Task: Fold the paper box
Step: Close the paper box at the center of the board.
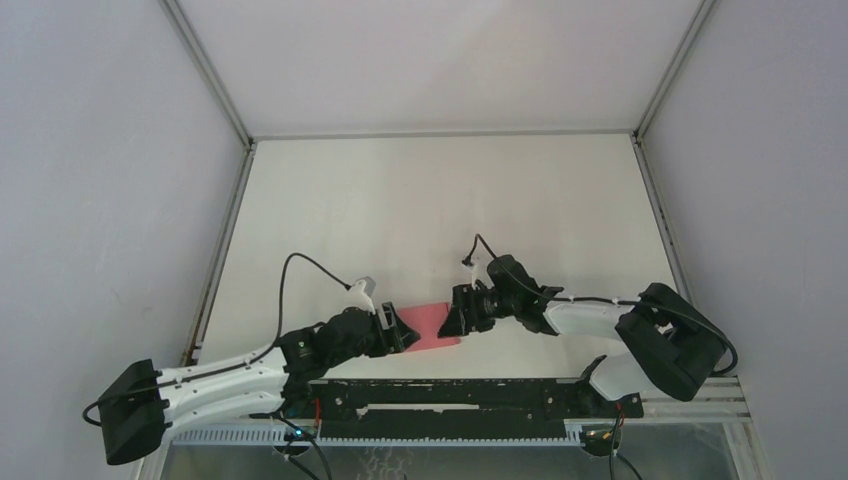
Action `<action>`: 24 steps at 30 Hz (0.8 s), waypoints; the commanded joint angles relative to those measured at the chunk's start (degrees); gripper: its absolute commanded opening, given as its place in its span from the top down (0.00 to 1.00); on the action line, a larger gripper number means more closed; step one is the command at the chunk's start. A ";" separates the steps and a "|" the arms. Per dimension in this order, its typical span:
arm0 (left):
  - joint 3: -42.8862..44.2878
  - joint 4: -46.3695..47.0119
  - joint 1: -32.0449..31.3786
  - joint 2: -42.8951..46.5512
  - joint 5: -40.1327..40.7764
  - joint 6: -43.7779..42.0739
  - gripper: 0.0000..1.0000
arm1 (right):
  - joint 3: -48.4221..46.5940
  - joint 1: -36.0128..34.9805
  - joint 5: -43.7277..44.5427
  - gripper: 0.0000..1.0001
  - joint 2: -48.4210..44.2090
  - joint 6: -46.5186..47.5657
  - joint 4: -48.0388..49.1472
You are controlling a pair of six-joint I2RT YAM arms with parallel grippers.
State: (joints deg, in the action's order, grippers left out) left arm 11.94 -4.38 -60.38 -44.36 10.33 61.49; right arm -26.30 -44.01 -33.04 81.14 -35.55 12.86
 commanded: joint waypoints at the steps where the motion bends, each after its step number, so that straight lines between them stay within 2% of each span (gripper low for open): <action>1: -0.65 1.85 -0.61 2.32 -0.37 0.77 0.23 | -1.84 -0.83 -0.64 0.29 -4.08 -0.98 1.10; 24: 5.02 -5.55 -0.97 9.29 -1.64 0.82 0.22 | -1.69 -1.38 1.42 0.28 -15.62 -0.89 -8.01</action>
State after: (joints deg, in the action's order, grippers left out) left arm 12.23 -8.86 -61.01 -36.23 9.78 61.60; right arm -26.30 -44.64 -32.18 68.01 -35.97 5.61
